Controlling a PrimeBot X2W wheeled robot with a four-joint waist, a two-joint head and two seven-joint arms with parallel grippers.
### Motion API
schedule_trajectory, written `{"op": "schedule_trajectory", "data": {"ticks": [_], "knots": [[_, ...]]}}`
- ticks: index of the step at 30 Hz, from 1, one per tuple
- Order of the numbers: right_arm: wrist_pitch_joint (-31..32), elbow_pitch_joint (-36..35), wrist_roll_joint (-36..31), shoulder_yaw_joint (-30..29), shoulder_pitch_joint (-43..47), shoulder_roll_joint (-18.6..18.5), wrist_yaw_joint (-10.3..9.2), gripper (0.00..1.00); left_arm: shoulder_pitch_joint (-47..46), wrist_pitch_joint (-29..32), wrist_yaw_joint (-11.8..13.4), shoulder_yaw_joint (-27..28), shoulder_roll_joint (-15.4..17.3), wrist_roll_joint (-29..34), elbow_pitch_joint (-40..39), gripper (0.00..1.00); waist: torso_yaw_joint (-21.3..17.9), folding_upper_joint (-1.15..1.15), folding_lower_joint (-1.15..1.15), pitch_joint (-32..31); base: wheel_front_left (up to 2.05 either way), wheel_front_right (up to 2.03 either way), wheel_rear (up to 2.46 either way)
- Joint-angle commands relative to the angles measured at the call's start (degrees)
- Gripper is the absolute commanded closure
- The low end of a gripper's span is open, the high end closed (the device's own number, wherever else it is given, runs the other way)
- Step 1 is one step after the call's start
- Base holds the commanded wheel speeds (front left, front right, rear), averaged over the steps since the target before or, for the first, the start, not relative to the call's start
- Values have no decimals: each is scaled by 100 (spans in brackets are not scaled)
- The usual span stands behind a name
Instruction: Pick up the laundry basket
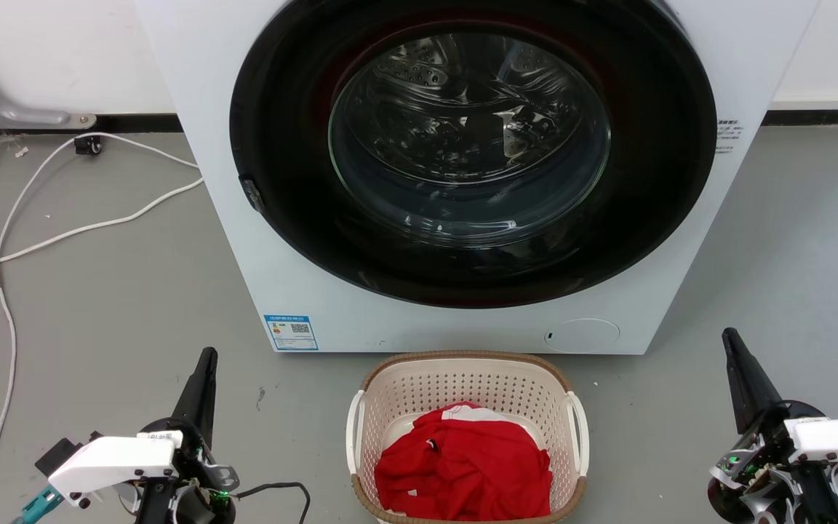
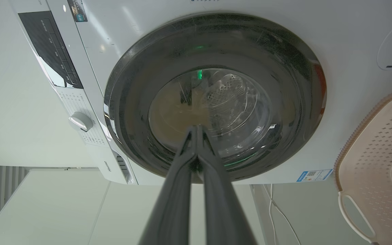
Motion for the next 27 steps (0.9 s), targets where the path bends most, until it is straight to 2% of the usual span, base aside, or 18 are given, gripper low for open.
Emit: {"op": "schedule_trajectory", "data": {"ticks": [1, 27], "knots": [[22, 6, -28, -10, -66, 22, 17, 100, -59, 16, -18, 15, -4, 20, 8, 100, 0, 0, 0, 0, 0, 0, 0], [26, 7, -41, -20, -67, 29, 17, 100, -62, 43, -18, 41, -19, 48, 9, 100, 0, 0, 0, 0, 0, 0, 0]]}}
